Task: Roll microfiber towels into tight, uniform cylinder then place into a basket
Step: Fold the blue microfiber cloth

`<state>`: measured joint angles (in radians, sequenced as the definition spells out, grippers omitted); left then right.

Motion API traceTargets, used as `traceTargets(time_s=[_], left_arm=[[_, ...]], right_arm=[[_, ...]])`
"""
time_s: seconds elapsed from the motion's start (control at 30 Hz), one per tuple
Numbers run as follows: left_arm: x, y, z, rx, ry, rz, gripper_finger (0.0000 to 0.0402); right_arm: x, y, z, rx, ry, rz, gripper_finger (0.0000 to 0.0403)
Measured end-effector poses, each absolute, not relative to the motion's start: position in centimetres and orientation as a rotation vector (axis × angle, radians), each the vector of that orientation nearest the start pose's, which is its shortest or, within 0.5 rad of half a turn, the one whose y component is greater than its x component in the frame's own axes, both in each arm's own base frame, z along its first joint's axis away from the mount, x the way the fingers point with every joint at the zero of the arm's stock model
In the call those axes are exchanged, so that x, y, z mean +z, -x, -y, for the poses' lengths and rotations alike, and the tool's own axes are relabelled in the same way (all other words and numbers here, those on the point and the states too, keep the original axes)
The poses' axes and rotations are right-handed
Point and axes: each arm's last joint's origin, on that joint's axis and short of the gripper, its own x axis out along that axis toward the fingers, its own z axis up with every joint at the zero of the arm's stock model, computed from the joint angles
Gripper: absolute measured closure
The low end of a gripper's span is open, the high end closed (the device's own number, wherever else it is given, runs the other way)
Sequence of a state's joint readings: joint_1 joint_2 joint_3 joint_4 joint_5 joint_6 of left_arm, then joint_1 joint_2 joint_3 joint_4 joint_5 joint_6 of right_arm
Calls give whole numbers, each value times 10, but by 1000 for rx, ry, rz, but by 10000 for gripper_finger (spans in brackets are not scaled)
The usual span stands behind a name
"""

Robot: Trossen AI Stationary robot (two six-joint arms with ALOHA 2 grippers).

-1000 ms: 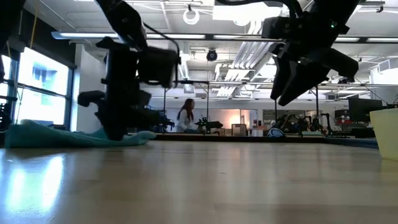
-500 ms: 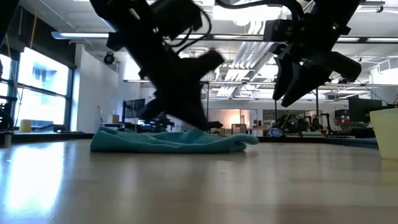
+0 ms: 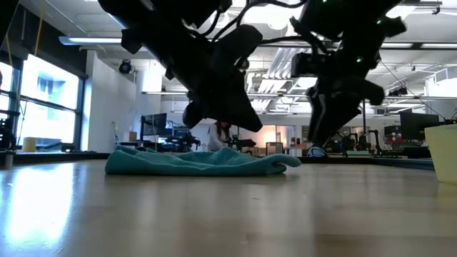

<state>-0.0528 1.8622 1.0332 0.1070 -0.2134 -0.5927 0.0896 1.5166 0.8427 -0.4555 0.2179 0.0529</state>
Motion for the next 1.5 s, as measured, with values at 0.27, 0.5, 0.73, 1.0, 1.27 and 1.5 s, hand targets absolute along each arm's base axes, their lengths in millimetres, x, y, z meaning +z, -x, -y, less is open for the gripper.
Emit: traceTargets(time_s=[0.27,0.5,0.73,1.0,1.27,1.5], left_arm=[[149,-374,14,389,518,-683,391],[147,-371,15,407,517,-724,391],[147,-371,14,411,523,-720,391],[147,-372,15,413,531,-715,391],[148,-371,23,392,522,-716,391],[148,-371,32,361,489,-726,391]], right_arm=[[164,-281,23,-53,-31,-928,245],[149,-272,42,0,-44,-845,245],[140,-265,44,30,-67,-826,245],[133,-272,49,13,-83,-766,245],[116,-278,50,21,-105,-800,245],[115,-277,47,96,-152,-806,269]])
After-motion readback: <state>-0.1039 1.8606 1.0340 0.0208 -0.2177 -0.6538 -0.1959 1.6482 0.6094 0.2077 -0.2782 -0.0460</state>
